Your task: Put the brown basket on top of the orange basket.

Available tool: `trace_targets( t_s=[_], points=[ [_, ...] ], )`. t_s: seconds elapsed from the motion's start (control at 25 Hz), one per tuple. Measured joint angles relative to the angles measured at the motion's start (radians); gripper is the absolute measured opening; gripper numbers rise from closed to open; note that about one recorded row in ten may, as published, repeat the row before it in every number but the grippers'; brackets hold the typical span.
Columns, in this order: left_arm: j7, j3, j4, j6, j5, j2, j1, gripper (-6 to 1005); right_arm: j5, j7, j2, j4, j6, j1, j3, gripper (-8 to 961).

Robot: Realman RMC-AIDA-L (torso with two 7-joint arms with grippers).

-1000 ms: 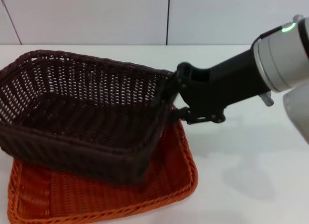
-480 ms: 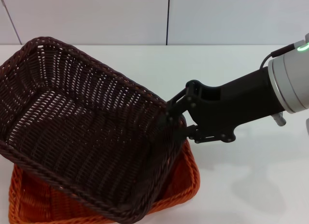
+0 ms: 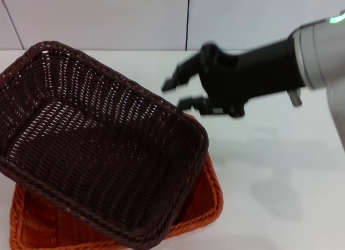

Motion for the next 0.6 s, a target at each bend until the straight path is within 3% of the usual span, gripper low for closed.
trace_targets(
  t_s=[0.12,0.6],
  points=[
    [0.0,0.0,0.003,0.001,0.001,-0.001,0.0,715,0.066,0.008,0.0,0.012,-0.008,0.009,0.054,356],
    [0.0,0.0,-0.001,0.008,0.002,0.003,0.013,716,0.195,0.012,0.001,0.09,-0.103,0.009,0.093,355]
  ],
)
